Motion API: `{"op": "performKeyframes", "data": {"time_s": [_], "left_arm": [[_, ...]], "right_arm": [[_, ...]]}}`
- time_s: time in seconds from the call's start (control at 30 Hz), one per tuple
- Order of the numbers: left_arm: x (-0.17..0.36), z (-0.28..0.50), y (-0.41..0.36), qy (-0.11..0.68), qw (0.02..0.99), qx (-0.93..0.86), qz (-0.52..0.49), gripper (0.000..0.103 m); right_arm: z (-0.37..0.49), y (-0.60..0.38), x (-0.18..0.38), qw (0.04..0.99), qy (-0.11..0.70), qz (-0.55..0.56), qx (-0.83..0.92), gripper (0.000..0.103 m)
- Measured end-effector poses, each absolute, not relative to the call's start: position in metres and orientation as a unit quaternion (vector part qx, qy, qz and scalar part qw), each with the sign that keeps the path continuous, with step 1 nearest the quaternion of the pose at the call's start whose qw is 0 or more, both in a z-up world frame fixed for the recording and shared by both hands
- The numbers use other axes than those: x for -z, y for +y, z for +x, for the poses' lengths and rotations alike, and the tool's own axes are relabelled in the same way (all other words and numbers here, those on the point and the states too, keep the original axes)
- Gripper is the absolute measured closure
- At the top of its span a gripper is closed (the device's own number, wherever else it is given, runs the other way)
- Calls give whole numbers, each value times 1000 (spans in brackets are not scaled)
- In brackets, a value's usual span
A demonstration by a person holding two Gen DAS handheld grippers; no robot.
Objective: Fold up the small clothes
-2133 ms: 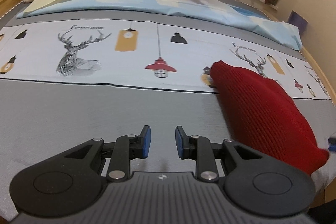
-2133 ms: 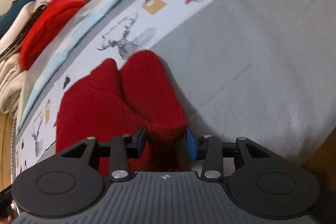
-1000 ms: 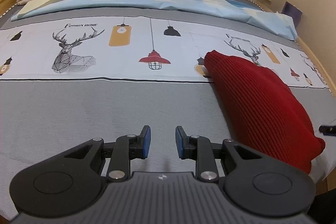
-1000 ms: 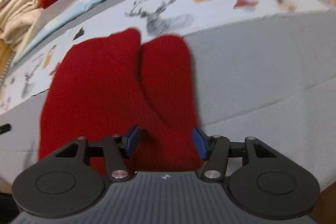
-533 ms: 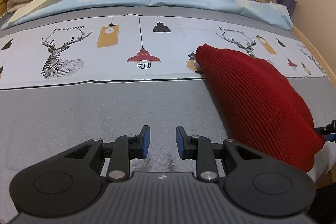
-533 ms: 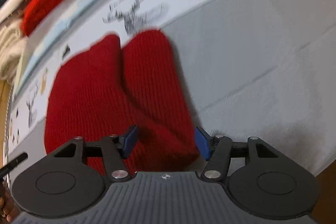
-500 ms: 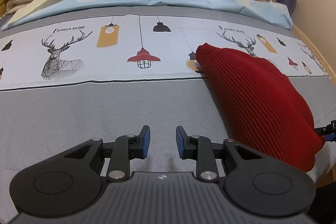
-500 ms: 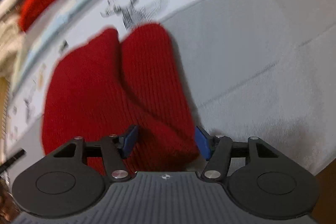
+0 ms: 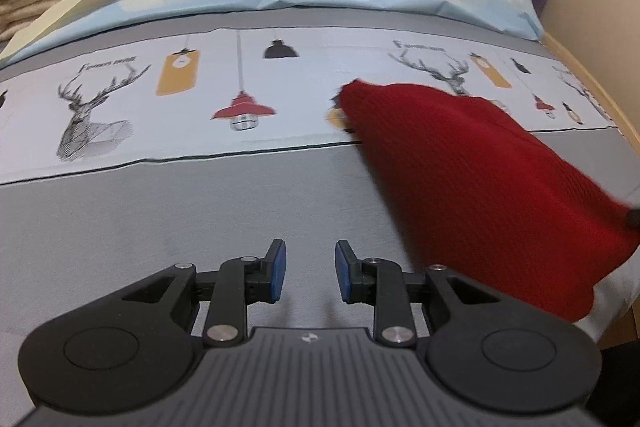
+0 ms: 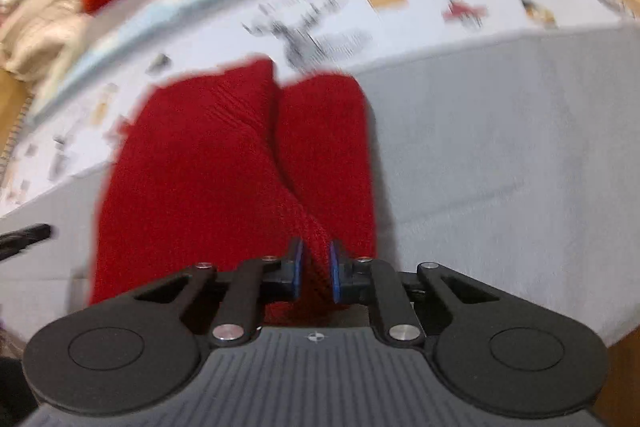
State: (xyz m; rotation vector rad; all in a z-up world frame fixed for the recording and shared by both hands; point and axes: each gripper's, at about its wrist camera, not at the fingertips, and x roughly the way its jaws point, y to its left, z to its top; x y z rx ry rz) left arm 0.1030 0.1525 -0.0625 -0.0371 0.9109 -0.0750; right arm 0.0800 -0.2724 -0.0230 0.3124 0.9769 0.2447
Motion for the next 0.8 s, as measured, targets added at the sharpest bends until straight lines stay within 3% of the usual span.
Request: {"op": "performKeyframes", "data": {"time_s": [0.2,0.4,0.53,0.57,0.67,0.8], "left_arm": [[46,101,135,387,917,83,-44,73],[52,102,101,406,894,188,-25,68],[74,99,69,446,860,244,44,66],[86,100,62,465,849,241,74,61],[113,102,52,504,823,224,136,53],[106,106,63,504,828,228,96,53]], "right_arm": [[41,-282,-21,858,376,203,-283,91],[52,-262,39,826,526,29,-202,90],[58,-256,41,831,518,27,-204,87],[59,-254,33,839,502,38,-206,86],[64,-266,23,852,463,115,-215,61],[82,-273,26,855,433,203,-201,59]]}}
